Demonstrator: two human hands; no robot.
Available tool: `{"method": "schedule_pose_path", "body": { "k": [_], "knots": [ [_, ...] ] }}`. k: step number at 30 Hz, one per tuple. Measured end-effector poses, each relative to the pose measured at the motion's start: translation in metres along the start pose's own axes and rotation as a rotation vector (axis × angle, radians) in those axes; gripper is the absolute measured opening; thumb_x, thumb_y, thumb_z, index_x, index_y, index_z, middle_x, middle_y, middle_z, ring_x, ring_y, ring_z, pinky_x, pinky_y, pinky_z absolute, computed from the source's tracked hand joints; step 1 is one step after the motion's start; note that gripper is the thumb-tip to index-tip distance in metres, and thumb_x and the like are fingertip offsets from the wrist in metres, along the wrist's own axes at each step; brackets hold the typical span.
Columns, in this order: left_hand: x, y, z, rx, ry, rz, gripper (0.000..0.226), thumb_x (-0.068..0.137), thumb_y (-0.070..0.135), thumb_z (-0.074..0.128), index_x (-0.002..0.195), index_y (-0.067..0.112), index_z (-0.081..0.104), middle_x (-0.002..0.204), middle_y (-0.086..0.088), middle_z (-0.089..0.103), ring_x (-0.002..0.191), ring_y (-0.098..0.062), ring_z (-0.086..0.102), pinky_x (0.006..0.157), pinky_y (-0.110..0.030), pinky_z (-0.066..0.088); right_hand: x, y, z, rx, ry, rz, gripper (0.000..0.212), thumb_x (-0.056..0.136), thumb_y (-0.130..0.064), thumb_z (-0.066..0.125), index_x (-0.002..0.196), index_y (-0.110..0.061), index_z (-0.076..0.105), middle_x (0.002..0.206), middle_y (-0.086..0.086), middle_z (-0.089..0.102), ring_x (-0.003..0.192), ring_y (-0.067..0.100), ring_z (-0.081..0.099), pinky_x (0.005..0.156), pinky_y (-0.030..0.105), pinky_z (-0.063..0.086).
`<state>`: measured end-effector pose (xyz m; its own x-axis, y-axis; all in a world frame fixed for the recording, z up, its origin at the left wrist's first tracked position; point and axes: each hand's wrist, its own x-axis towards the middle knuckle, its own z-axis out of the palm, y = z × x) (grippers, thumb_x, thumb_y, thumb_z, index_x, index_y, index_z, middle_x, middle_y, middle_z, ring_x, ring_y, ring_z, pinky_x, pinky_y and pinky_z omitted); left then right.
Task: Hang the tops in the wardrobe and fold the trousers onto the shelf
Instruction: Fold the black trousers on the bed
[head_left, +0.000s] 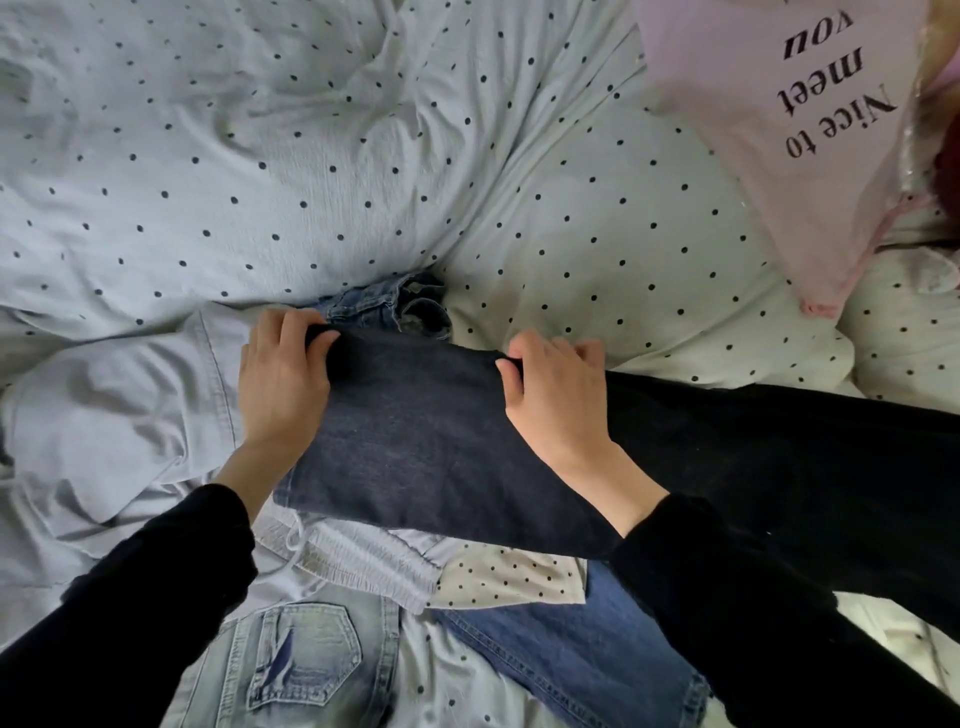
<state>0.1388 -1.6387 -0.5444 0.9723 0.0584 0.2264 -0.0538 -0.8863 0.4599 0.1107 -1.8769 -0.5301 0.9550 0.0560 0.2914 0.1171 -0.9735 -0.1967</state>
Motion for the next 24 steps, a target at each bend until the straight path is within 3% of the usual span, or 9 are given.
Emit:
{"method": "schedule_pose_path", "body": {
  "k": [3,5,8,12,14,16,18,21,24],
  "knots": [
    [0.009,0.004,0.000,-0.123,-0.078,-0.042,0.025,0.096,0.015,0.051,0.117,0.001,0.053,0.114,-0.021,0.051,0.099,-0.037,0.052,0.077,-0.039,0.041,-0.002,0.005,0.014,-0.066,0.076,-0.002,0.021,0.085,-0.028,0.047,0.077,-0.014,0.059,0.063,-0.003,0.057,0.061,0.022,0.053,0.070,0.035,0.031],
    [0.007,0.005,0.002,-0.218,-0.170,-0.161,0.039,0.097,0.017,0.050,0.132,0.005,0.041,0.127,-0.017,0.047,0.110,-0.030,0.049,0.082,-0.031,0.037,-0.003,0.008,0.022,-0.102,-0.056,0.067,0.026,0.086,-0.033,0.047,0.081,-0.012,0.062,0.069,0.001,0.062,0.067,0.026,0.057,0.073,0.037,0.036],
    [-0.006,0.001,0.001,-0.253,-0.284,-0.344,0.053,0.097,0.023,0.049,0.143,0.007,0.027,0.136,-0.018,0.045,0.123,-0.031,0.044,0.095,-0.034,0.036,-0.005,0.007,0.025,-0.112,-0.392,0.181,0.042,0.095,-0.044,0.044,0.099,-0.008,0.064,0.088,0.009,0.068,0.087,0.031,0.061,0.086,0.045,0.036],
    [-0.025,-0.001,-0.001,-0.216,-0.293,-0.406,0.047,0.098,0.028,0.046,0.136,0.001,0.040,0.130,-0.018,0.052,0.120,-0.032,0.047,0.097,-0.037,0.038,-0.001,0.022,0.009,-0.243,-0.486,0.245,0.061,0.091,-0.063,0.032,0.107,-0.012,0.063,0.103,0.005,0.068,0.108,0.028,0.056,0.102,0.048,0.024],
    [-0.025,0.001,-0.001,-0.222,-0.270,-0.458,0.044,0.099,0.031,0.044,0.129,-0.001,0.047,0.113,-0.018,0.060,0.101,-0.031,0.054,0.082,-0.039,0.042,0.000,0.033,0.001,-0.266,-0.527,0.230,0.065,0.089,-0.068,0.031,0.102,-0.013,0.062,0.097,0.004,0.068,0.102,0.026,0.059,0.103,0.046,0.026],
    [-0.022,0.003,-0.001,-0.248,-0.277,-0.511,0.040,0.100,0.031,0.040,0.123,0.000,0.048,0.090,-0.010,0.058,0.080,-0.022,0.050,0.069,-0.032,0.035,-0.002,0.045,-0.006,-0.231,-0.532,0.237,0.064,0.089,-0.067,0.029,0.094,-0.012,0.061,0.077,0.002,0.064,0.087,0.025,0.062,0.102,0.044,0.029],
    [-0.020,0.003,-0.001,-0.263,-0.289,-0.546,0.037,0.101,0.031,0.037,0.120,0.001,0.048,0.077,0.000,0.051,0.069,-0.016,0.044,0.065,-0.029,0.029,-0.007,0.055,-0.014,-0.260,-0.521,0.254,0.063,0.091,-0.065,0.027,0.086,-0.012,0.060,0.063,0.000,0.053,0.073,0.024,0.058,0.102,0.044,0.028],
    [-0.016,0.002,-0.002,-0.325,-0.277,-0.584,0.037,0.100,0.033,0.040,0.117,0.002,0.052,0.089,-0.003,0.056,0.082,-0.019,0.047,0.071,-0.028,0.032,-0.015,0.067,-0.022,-0.365,-0.449,0.225,0.067,0.090,-0.067,0.029,0.076,-0.011,0.062,0.059,0.001,0.057,0.068,0.025,0.058,0.098,0.045,0.028],
    [-0.016,0.002,-0.007,-0.409,-0.254,-0.598,0.037,0.099,0.034,0.042,0.116,0.002,0.055,0.098,-0.006,0.057,0.092,-0.022,0.052,0.077,-0.031,0.039,-0.015,0.076,-0.026,-0.416,-0.355,0.207,0.067,0.085,-0.068,0.040,0.070,-0.007,0.061,0.054,0.006,0.057,0.059,0.026,0.055,0.084,0.042,0.030]
  ]
}}
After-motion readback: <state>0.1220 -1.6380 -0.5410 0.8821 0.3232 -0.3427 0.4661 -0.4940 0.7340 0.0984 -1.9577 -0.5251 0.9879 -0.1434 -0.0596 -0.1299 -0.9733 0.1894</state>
